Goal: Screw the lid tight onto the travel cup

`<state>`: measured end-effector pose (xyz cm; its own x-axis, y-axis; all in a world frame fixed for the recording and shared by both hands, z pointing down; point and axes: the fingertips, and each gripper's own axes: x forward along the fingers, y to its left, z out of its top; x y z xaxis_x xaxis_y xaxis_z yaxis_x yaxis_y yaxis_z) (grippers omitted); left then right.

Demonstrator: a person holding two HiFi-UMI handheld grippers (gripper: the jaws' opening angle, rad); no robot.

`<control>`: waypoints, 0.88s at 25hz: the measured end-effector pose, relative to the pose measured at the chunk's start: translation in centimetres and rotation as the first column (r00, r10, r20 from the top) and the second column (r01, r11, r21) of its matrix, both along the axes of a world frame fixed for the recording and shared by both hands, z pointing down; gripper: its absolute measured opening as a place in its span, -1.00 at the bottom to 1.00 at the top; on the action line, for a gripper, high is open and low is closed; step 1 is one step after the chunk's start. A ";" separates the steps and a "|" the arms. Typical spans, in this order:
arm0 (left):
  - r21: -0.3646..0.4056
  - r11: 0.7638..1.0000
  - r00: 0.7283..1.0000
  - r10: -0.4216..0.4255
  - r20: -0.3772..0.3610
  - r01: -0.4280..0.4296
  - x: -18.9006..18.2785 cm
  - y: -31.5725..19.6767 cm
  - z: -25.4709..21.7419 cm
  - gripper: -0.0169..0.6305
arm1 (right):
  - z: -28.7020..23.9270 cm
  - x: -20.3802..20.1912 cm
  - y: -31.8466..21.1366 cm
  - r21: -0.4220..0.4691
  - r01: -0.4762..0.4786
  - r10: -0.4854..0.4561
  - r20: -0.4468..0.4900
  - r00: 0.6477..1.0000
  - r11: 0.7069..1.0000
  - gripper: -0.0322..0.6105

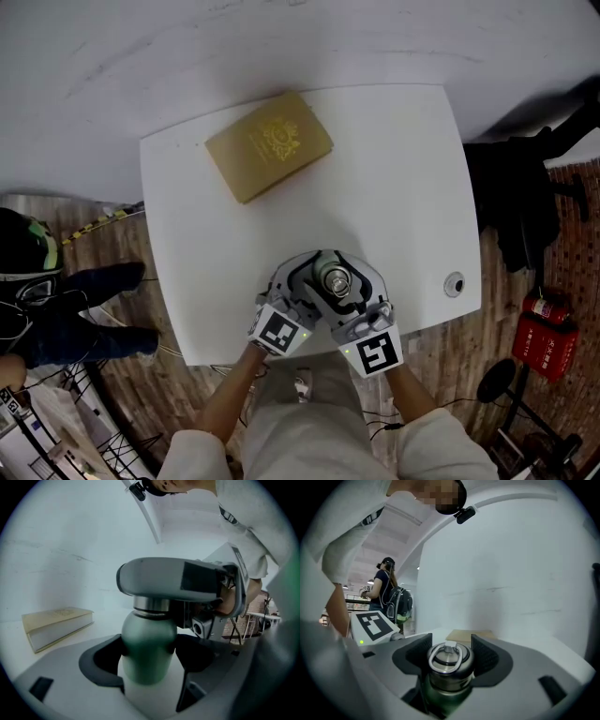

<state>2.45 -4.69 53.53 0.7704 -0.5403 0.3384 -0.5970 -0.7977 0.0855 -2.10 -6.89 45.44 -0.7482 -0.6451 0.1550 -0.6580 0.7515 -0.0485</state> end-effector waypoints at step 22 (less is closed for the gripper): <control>-0.002 1.000 1.000 -0.002 0.001 0.002 0.0 0.0 -0.1 0.12 | 0.4 0.3 1.7 -0.050 0.279 -0.280 -0.018 0.960 0.959 0.08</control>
